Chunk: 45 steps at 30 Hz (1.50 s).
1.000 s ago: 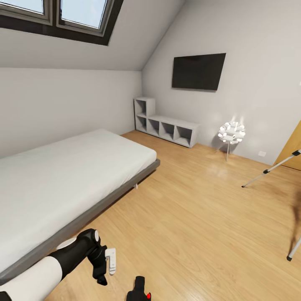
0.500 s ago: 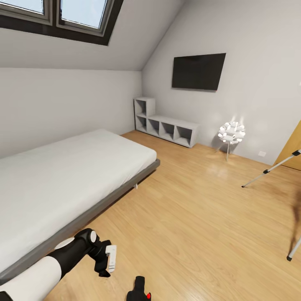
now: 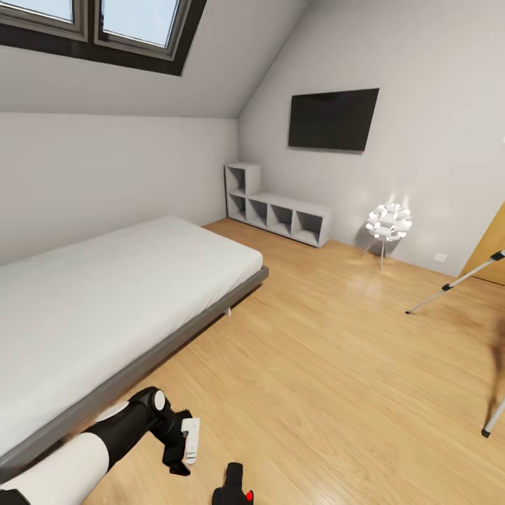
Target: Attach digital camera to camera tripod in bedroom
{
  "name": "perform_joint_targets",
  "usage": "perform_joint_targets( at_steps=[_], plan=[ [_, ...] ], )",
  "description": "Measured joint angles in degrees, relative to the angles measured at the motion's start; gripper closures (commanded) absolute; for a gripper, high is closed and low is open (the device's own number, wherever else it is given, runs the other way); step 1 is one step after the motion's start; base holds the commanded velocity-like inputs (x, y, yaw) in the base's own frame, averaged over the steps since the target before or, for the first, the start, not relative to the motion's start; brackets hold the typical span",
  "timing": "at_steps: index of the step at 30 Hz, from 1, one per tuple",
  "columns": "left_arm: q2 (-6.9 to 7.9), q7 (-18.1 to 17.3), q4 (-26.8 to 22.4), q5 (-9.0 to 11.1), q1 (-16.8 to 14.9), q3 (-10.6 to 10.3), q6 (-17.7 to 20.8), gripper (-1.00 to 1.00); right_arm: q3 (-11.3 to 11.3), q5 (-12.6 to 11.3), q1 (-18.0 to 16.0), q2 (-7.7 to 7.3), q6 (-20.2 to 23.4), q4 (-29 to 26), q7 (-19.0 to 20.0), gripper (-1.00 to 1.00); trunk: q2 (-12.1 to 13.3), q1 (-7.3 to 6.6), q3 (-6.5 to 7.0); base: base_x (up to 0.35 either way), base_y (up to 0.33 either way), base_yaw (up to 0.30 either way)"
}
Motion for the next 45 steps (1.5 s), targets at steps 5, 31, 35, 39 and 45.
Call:
perform_joint_targets(
  at_steps=[5, 31, 35, 39, 45],
  plan=[
    [-1.01, -5.04, 0.35, -0.37, 0.05, -0.1, 3.86, -1.0, 0.04, 0.08, 0.02, 0.02, -0.02, 0.07, -0.08, -1.0, -2.01, 1.1, -0.9, 0.0, 0.0, 0.0],
    [-3.11, -7.14, 1.18, -0.46, -0.2, -0.25, 7.64, -1.0, 0.06, 0.11, 0.11, 0.11, -0.05, 0.1, -0.24, -1.0, -7.62, 4.17, -3.41, 0.0, 0.0, 0.0],
    [-3.68, -7.11, 1.49, -0.43, -0.22, -0.37, 7.75, -1.0, 0.06, 0.11, 0.13, 0.12, -0.05, 0.1, -0.28, -1.0, -9.23, 5.05, -4.13, 0.0, 0.0, 0.0],
    [-4.02, -6.92, 2.55, -0.59, -0.33, -0.43, 7.99, -1.0, 0.06, 0.11, 0.17, 0.17, -0.04, 0.15, -0.33, -1.0, -10.04, 5.5, -4.49, 0.0, 0.0, 0.0],
    [-4.28, -5.09, 3.33, -1.47, -1.03, -0.38, 8.29, -1.0, 0.06, 0.11, 0.15, 0.2, 0.02, 0.17, -0.38, -1.0, -10.04, 5.5, -4.49, 0.0, 0.0, 0.0]
  ],
)
